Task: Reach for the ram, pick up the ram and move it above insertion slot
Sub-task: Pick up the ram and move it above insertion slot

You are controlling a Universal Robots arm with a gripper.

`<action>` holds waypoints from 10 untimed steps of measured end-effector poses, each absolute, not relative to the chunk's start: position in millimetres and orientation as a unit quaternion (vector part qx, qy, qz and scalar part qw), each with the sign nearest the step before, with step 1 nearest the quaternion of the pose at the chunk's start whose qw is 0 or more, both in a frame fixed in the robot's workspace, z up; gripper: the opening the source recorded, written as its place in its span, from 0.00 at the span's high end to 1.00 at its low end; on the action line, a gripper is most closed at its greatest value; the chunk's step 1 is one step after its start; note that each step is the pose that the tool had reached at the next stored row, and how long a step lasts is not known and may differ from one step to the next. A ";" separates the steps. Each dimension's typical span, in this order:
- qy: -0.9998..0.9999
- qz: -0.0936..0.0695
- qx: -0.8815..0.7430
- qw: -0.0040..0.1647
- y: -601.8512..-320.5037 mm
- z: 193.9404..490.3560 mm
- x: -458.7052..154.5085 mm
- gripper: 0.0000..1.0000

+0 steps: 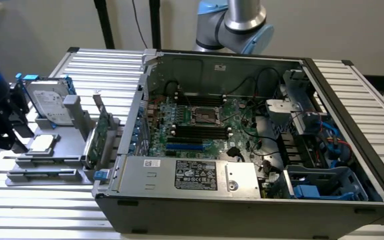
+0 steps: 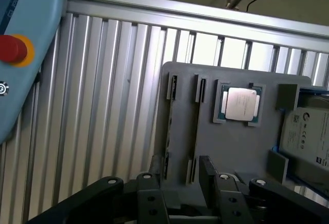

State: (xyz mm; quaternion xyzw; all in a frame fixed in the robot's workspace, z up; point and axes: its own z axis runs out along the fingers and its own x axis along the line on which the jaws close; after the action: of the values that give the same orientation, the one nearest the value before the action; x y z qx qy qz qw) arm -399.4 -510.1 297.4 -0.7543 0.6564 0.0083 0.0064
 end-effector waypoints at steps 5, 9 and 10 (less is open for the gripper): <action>0.657 0.008 -0.754 0.006 -510.2 288.3 -399.4 0.58; 0.658 0.008 -0.753 0.006 -510.3 281.2 -399.4 0.58; 0.658 0.008 -0.753 0.006 -510.3 279.4 -399.4 0.58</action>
State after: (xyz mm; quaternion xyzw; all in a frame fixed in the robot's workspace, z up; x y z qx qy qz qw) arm -399.4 -510.3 279.4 -0.7527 0.6583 0.0083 0.0064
